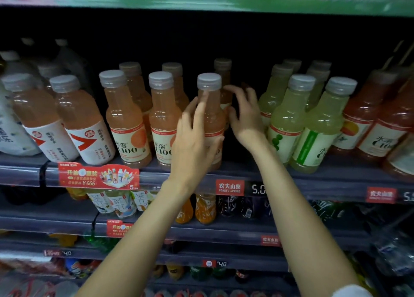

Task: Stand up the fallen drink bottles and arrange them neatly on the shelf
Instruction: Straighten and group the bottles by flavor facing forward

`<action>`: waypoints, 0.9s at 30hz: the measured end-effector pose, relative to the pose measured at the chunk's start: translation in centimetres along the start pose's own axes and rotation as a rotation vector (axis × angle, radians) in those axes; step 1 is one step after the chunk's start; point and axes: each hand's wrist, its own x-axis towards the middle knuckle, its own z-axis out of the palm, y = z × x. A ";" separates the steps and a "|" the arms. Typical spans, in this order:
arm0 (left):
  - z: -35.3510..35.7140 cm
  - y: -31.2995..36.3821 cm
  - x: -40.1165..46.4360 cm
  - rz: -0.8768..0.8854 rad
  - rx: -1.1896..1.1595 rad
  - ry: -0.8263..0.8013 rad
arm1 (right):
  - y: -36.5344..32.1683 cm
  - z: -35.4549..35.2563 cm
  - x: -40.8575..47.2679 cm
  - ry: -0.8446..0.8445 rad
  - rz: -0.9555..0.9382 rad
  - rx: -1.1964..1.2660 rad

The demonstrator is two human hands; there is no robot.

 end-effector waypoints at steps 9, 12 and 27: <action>0.0 -0.3 0.0 -0.016 -0.008 -0.008 | 0.4 1.6 0.8 -0.197 -0.070 -0.049; 0.0 -0.3 0.0 -0.019 -0.010 -0.003 | -0.1 0.7 0.3 -0.195 -0.041 -0.046; 0.1 -0.5 -0.1 0.005 0.029 -0.024 | -0.1 0.0 0.7 -0.113 0.231 0.452</action>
